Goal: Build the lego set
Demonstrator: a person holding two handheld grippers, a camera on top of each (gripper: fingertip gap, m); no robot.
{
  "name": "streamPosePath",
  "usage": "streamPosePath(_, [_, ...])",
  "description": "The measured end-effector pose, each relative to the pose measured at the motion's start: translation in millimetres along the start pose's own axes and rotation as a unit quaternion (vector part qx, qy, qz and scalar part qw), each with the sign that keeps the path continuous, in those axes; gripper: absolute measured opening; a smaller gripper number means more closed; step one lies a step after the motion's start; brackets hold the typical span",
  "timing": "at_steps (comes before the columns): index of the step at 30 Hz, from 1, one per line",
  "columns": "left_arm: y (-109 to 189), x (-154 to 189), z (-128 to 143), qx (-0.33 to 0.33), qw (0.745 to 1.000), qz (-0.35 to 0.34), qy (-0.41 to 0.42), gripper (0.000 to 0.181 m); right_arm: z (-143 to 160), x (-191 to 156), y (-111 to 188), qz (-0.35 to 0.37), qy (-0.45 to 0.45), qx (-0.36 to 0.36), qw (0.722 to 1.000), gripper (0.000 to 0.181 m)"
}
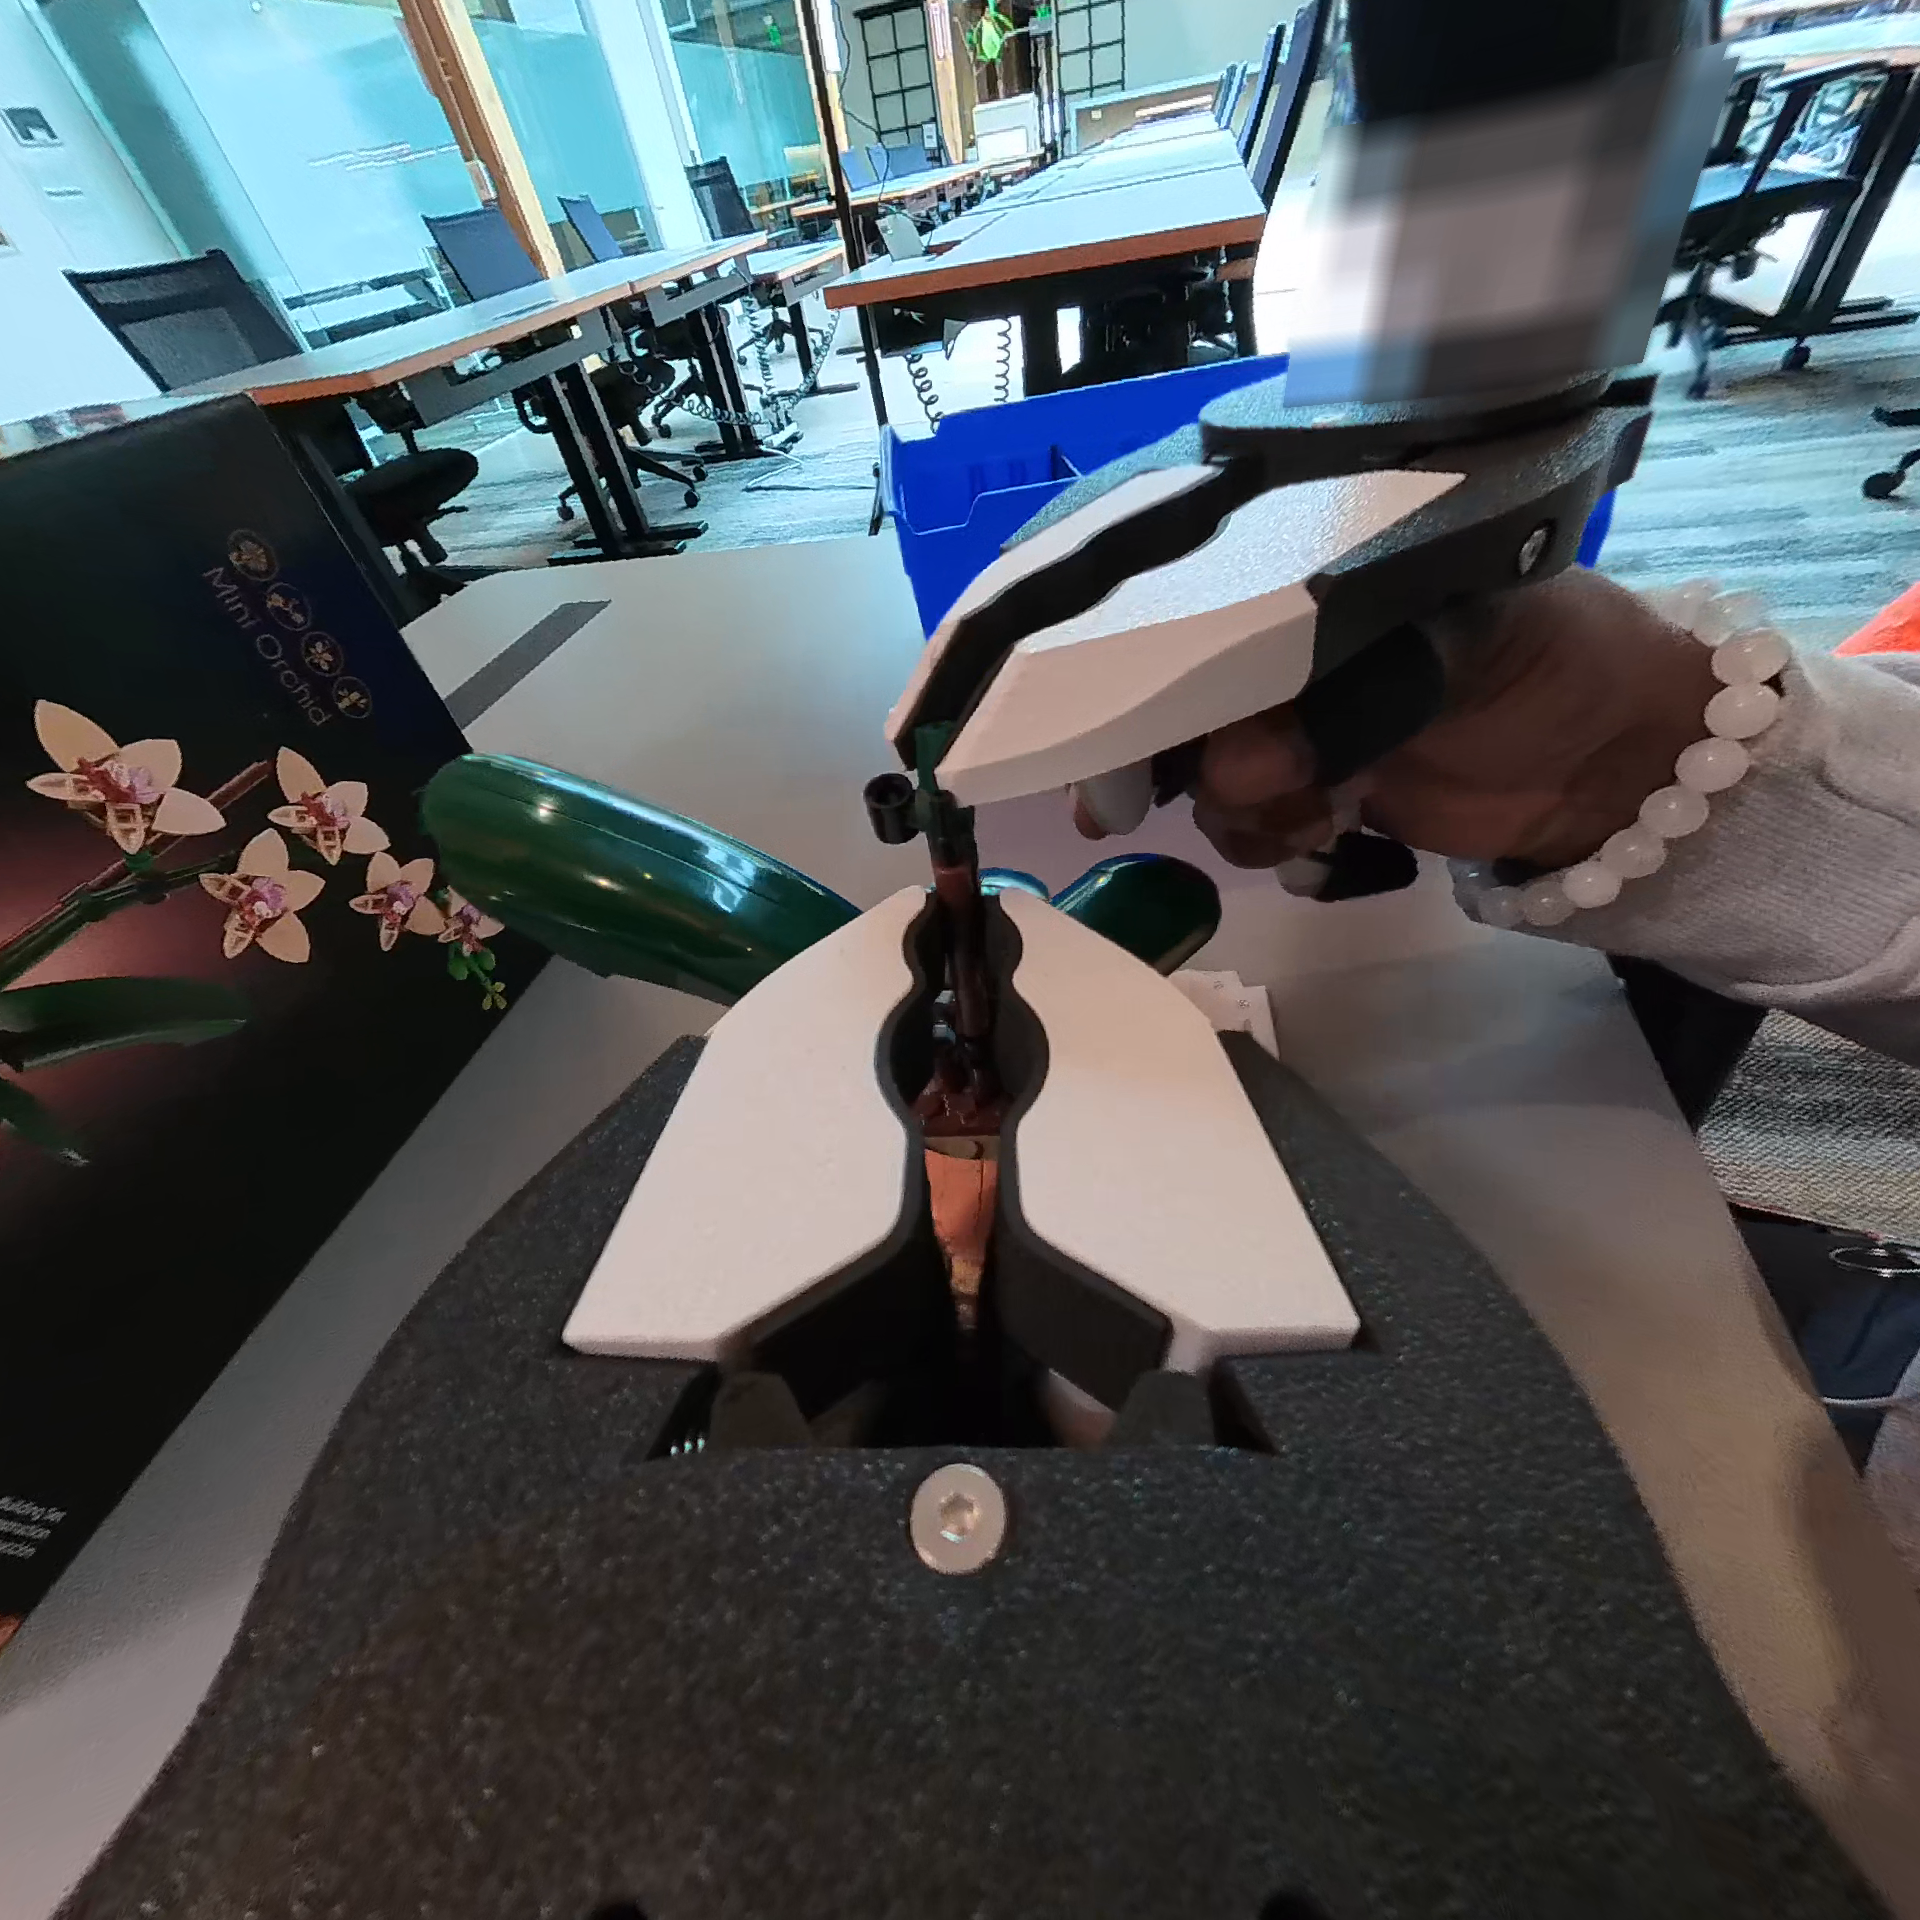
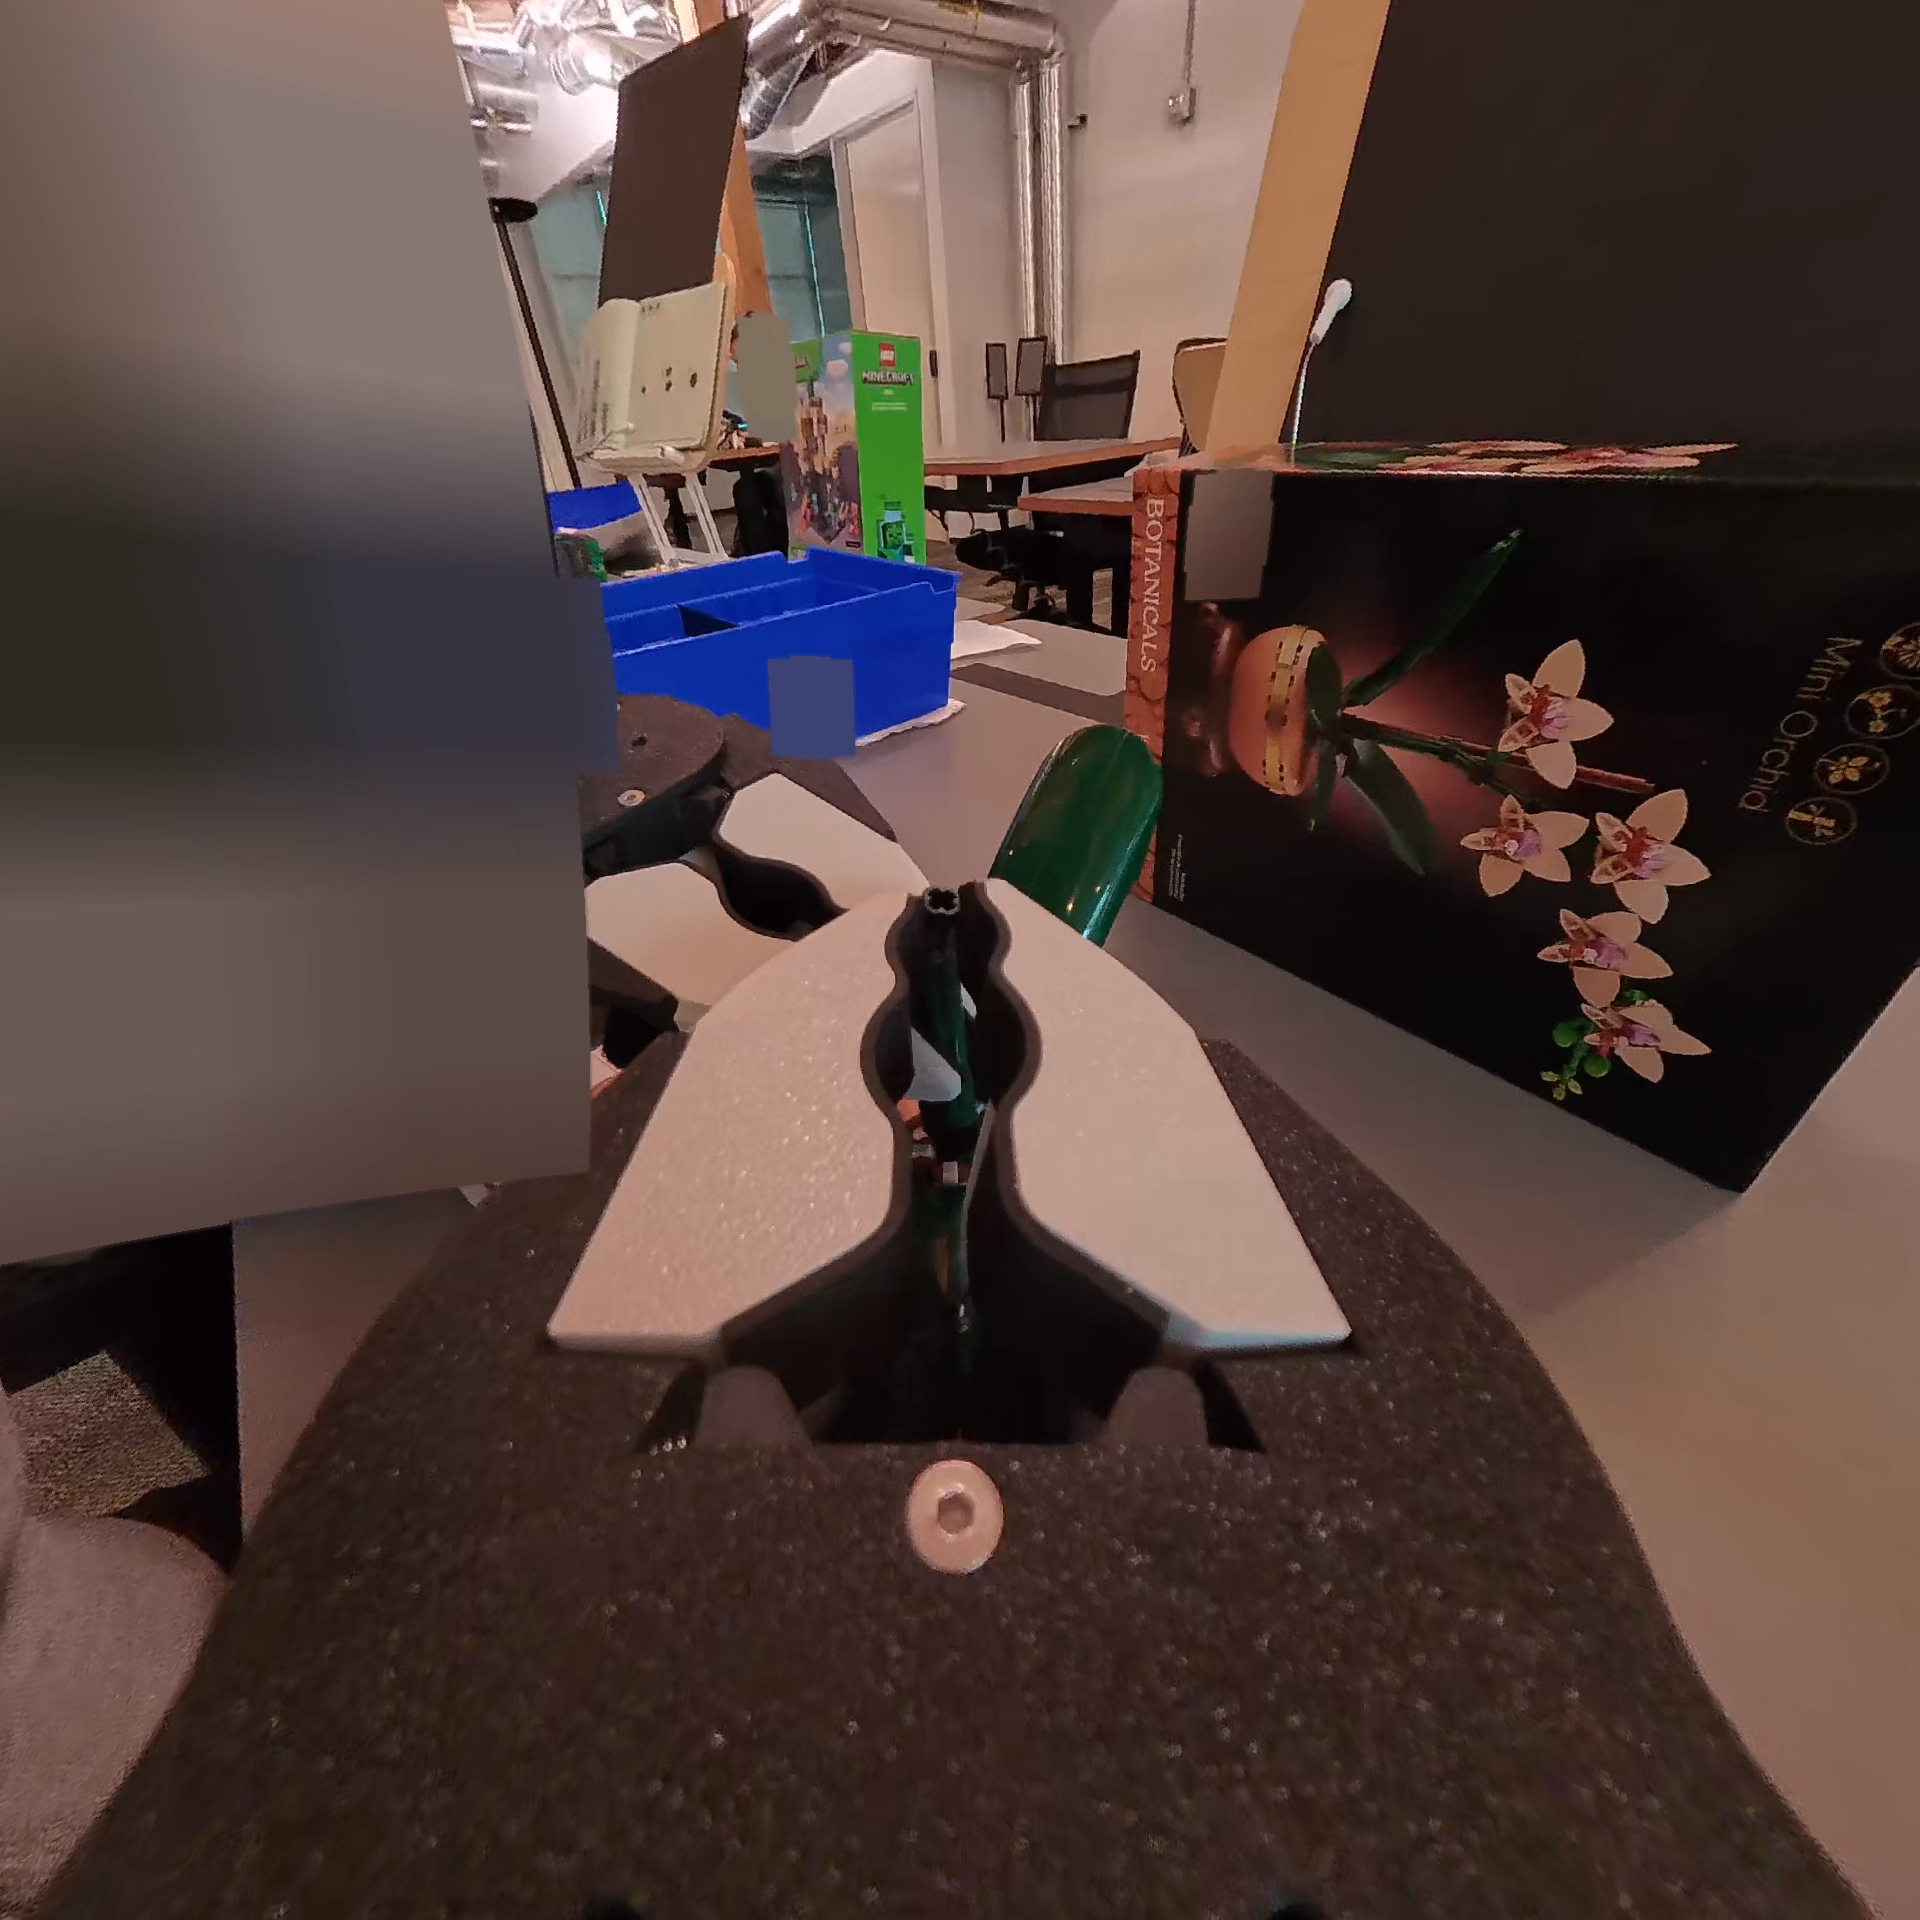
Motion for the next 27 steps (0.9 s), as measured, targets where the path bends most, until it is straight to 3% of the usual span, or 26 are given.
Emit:
streamPosePath(12, [0.4, 0.6, -0.1, -0.017, 1.000, -0.001, -0.008, 0.007, 3.4, 0.7, 0.5, -0.010, 0.011, 0.026, 1.000, 0.005])
streamPosePath(18, [0.2, 1.2, 0.4, -0.020, 1.000, 0.003, -0.006, 0.007, 2.6, -1.6, 1.4, -0.014, 0.082, 0.026, 0.996, 0.004])
streamPosePath(24, [-0.5, 0.3, 0.7, -0.007, 1.000, 0.009, -0.016, 0.007, 6.0, 2.0, 1.9, -0.031, 0.036, 0.040, 0.998, 0.005])
streamPosePath(27, [-3.7, 0.9, 2.9, -0.030, 0.999, 0.037, -0.002, 0.021, 6.2, 0.2, 2.0, -0.034, 0.033, 0.041, 0.998, 0.005])
Point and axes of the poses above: each gripper's, where its closed fingertips meet, y back along the fingers, z out of its underside, x = y × z across the jaws, the point moved 9 cm from there along y, back along the fingers, and after that the axes turned 2 degrees about x, right-handed, at the moved point
